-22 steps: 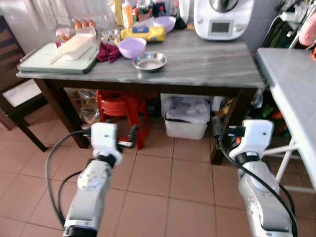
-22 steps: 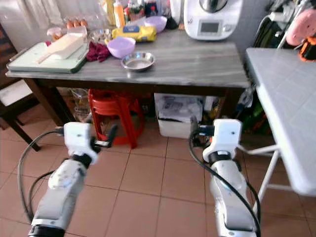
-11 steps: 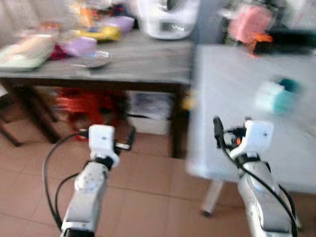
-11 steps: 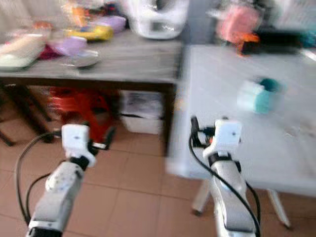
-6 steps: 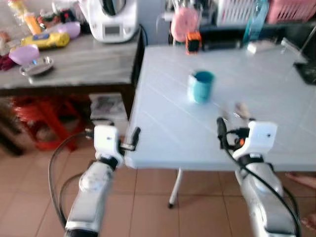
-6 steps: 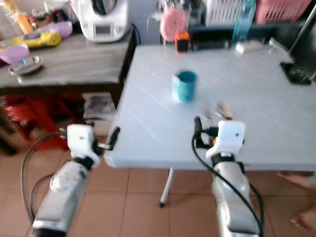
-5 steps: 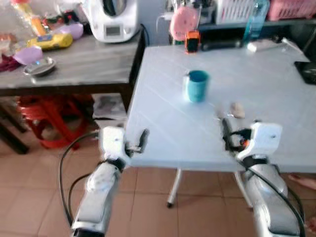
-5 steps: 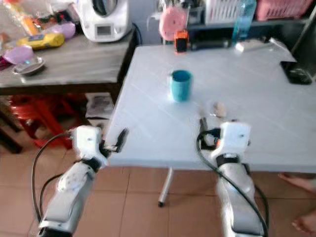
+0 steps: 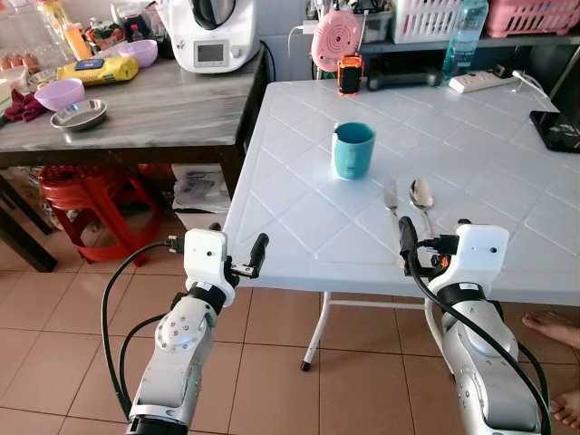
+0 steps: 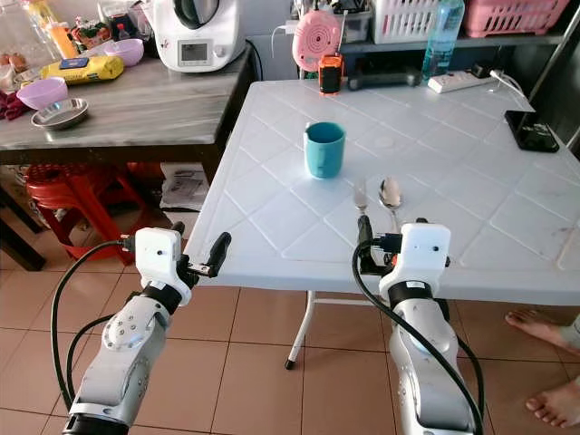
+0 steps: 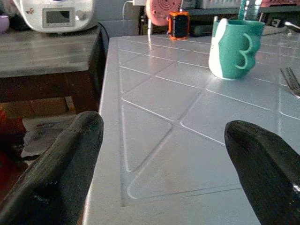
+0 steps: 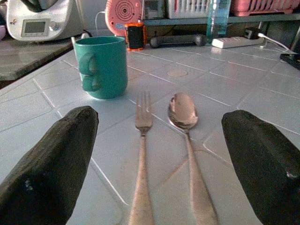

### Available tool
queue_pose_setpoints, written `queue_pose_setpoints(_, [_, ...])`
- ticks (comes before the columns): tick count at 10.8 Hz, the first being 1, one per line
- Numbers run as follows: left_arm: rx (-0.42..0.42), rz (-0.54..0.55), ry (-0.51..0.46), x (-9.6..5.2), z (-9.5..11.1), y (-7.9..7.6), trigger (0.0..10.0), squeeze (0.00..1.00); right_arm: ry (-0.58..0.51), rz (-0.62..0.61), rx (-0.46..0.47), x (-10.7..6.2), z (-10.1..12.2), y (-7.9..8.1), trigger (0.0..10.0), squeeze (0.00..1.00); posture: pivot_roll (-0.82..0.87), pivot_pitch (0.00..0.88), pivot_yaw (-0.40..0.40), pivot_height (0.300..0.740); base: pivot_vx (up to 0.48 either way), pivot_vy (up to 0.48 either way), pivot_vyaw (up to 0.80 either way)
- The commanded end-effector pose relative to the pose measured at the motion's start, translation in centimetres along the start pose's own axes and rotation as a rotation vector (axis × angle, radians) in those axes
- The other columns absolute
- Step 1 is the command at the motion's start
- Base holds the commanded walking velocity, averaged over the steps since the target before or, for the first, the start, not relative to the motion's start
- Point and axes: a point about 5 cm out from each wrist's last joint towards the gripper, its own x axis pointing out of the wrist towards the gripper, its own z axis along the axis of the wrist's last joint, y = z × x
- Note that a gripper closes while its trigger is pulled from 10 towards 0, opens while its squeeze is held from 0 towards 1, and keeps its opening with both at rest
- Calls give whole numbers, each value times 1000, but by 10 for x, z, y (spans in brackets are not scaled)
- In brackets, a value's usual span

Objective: Setting the table

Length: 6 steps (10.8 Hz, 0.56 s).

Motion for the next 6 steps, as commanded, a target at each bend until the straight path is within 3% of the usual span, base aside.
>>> queue_pose_setpoints(1, [17,10,0,1,1,4,10000,0,-9,15,2,2,3,5,10000,0,-108,67,93,740,0,0,0])
queue_pose_setpoints(6, [22,-10,5,1,0,1,10000,0,1,24,0,1,1,8,10000,0,-107,71,96,740,0,0,0])
